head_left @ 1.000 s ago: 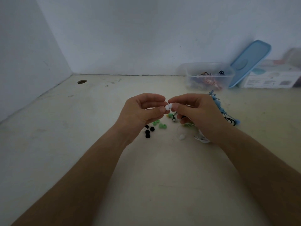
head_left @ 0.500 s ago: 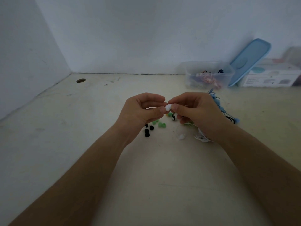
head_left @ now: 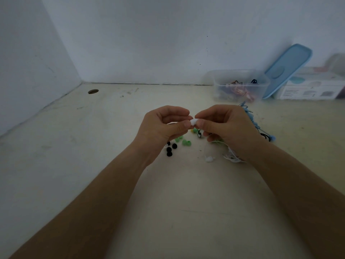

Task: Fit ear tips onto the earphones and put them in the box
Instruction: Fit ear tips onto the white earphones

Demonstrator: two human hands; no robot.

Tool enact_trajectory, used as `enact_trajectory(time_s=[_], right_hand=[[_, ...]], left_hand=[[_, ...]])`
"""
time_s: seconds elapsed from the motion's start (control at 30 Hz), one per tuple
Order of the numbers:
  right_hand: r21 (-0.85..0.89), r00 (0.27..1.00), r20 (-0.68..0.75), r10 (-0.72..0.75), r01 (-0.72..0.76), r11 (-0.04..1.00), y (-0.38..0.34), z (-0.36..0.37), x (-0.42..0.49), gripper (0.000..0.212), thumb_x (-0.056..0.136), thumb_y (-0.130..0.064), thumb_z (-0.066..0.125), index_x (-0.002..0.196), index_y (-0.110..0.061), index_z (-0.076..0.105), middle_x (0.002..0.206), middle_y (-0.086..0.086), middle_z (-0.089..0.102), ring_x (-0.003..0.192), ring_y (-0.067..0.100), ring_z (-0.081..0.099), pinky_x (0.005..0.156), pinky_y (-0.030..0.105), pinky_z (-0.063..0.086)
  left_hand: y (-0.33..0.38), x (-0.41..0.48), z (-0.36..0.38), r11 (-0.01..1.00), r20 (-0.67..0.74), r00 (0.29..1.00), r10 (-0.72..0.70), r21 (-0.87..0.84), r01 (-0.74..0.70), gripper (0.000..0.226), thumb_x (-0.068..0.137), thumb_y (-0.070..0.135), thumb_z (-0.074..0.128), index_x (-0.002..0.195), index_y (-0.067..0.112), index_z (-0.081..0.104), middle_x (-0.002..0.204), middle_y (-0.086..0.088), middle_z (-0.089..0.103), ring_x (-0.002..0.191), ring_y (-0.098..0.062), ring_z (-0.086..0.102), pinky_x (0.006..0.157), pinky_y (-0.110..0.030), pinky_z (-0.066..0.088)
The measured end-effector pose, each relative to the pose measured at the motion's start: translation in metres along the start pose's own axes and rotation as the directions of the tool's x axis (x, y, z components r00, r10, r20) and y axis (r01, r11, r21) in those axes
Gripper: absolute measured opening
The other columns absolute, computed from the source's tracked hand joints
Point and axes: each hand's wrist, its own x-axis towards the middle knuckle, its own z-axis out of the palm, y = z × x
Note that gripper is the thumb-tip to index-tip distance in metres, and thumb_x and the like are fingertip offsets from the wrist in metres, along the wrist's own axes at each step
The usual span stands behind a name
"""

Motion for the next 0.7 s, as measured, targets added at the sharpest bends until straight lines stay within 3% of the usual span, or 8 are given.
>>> enact_trajectory(time_s=[0.27, 0.4, 0.7], right_hand=[[0.003, 1.000, 0.000, 0.009, -0.009, 1.000, -0.0023, 0.0005, -0.0009, 0.010, 0.081, -0.017, 0.077, 0.091, -0.016, 0.076, 0.075, 0.007, 0.074, 0.063, 0.014, 0.064, 0.059, 0.025, 0.057], [0.016, 0.999, 0.030, 0.031, -0.031, 0.999, -0.0047, 0.0021, -0.0022, 0.026, 0.069, -0.033, 0.076, 0.091, -0.018, 0.076, 0.078, 0.007, 0.075, 0.065, 0.014, 0.064, 0.060, 0.024, 0.056], [0.044, 0.998, 0.045, 0.051, -0.053, 0.998, -0.0064, 0.0004, -0.0019, 0.027, 0.069, -0.031, 0.076, 0.092, -0.016, 0.077, 0.082, 0.011, 0.075, 0.068, 0.018, 0.063, 0.061, 0.026, 0.057]], left_hand=[[-0.0007, -0.0001, 0.0008, 1.000, 0.016, 1.000, 0.006, -0.025, -0.005, 0.037, 0.065, 0.019, 0.079, 0.100, 0.010, 0.069, 0.095, -0.009, 0.076, 0.096, -0.029, 0.073, 0.078, -0.027, 0.057], [-0.0028, 0.0016, -0.0007, 0.999, 0.024, 1.000, -0.017, -0.035, 0.018, 0.031, 0.069, 0.014, 0.077, 0.099, 0.011, 0.070, 0.096, -0.009, 0.076, 0.095, -0.028, 0.073, 0.078, -0.027, 0.056], [-0.0014, 0.0016, -0.0017, 0.994, 0.067, 0.997, -0.025, -0.102, 0.032, 0.036, 0.067, 0.013, 0.076, 0.102, 0.009, 0.069, 0.098, -0.011, 0.076, 0.093, -0.027, 0.073, 0.076, -0.024, 0.057]])
